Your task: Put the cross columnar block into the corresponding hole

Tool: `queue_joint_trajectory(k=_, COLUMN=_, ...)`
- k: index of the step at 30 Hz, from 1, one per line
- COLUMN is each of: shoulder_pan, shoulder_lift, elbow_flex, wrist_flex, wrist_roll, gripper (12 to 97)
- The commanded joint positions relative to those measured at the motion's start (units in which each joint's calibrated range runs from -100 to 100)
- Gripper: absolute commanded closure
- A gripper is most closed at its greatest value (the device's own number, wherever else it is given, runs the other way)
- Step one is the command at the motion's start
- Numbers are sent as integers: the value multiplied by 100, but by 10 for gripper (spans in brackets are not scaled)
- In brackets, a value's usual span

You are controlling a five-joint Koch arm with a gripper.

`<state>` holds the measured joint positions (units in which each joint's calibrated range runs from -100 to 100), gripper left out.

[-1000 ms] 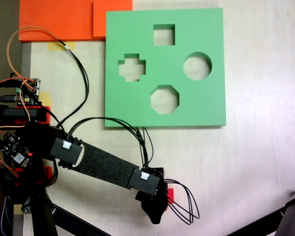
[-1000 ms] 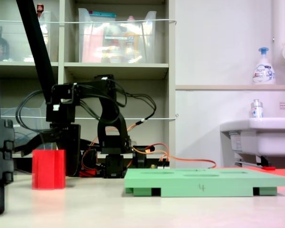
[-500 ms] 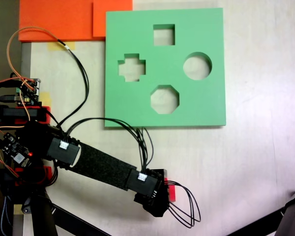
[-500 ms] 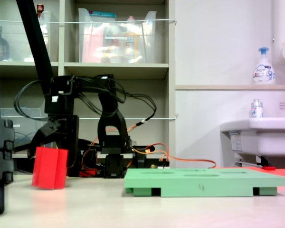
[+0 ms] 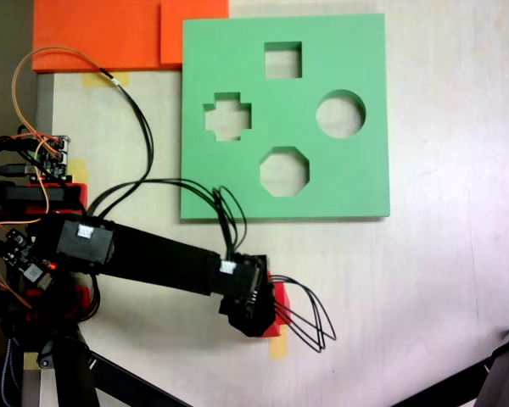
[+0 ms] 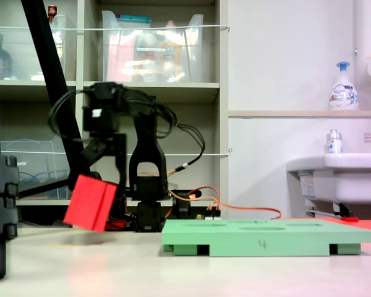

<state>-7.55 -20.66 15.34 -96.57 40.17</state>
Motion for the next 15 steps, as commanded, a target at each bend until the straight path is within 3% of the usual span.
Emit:
queue_joint_trajectory(k=1, shoulder_pan=190, shoulder_lift=-797, elbow_flex=121, wrist_flex=-343, wrist_roll=186, gripper=766)
queue_joint_trajectory(k=7, shoulder_pan=816, shoulder_lift=-1845, elbow_flex=42, wrist_flex=-343, wrist_roll=713, gripper=766)
queue_joint_trajectory(k=15, shoulder_pan=2188, shoulder_lift=-2152, elbow_flex=72, wrist_flex=-343, wrist_roll=2203, gripper=764)
